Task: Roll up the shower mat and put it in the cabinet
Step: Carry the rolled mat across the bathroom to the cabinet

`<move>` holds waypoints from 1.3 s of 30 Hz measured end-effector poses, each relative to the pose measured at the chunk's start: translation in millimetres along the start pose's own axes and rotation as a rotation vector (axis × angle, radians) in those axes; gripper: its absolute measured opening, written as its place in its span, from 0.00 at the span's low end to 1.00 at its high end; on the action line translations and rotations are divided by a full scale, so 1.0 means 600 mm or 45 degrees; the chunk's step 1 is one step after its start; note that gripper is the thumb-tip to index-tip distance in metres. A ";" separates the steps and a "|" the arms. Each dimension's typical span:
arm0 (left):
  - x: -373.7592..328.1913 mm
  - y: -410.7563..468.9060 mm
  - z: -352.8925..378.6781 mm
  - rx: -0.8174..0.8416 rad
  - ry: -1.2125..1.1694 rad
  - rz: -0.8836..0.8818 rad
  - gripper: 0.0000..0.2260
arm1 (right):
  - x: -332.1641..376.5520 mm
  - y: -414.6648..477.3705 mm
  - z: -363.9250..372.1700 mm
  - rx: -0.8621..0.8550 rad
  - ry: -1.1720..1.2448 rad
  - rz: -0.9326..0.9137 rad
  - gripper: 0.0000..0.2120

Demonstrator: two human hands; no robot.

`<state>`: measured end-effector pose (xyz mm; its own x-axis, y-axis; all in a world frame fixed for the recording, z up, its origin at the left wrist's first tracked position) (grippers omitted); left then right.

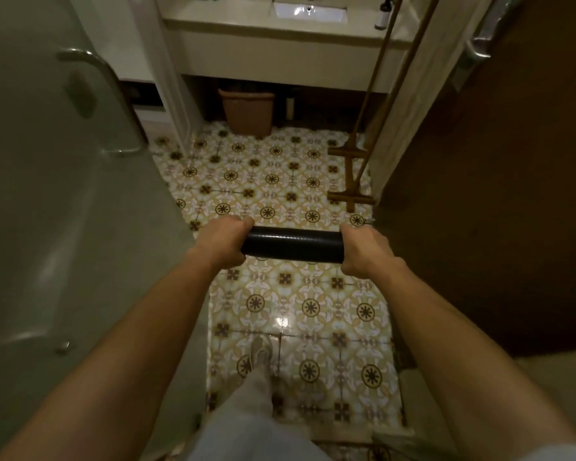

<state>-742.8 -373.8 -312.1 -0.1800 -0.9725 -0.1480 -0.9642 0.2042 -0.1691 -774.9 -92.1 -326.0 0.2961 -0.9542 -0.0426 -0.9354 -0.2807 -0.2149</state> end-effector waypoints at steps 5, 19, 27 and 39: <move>0.094 0.140 -0.033 0.048 -0.029 -0.040 0.21 | 0.021 0.177 -0.040 0.038 -0.009 -0.026 0.27; 0.303 0.490 -0.114 0.050 -0.079 -0.211 0.20 | 0.035 0.629 -0.147 0.085 -0.062 -0.112 0.26; 0.418 0.680 -0.154 0.013 -0.133 -0.413 0.21 | 0.051 0.925 -0.203 0.135 -0.103 -0.300 0.25; 0.677 0.780 -0.205 -0.010 -0.287 -0.740 0.20 | 0.256 1.260 -0.275 0.136 -0.204 -0.686 0.21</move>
<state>-1291.5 -687.2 -331.3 0.4193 -0.8765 -0.2363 -0.8937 -0.3529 -0.2770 -1468.3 -467.8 -334.3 0.7589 -0.6496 -0.0450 -0.6222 -0.7030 -0.3445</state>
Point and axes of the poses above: each hand's wrist, its own y-axis towards the middle knuckle, its own z-axis out of the palm, x = y × z, the point moved 2 cm from there along y, towards the middle knuckle, and after that the axes turned 6 degrees about -y, right-handed, at the moved point
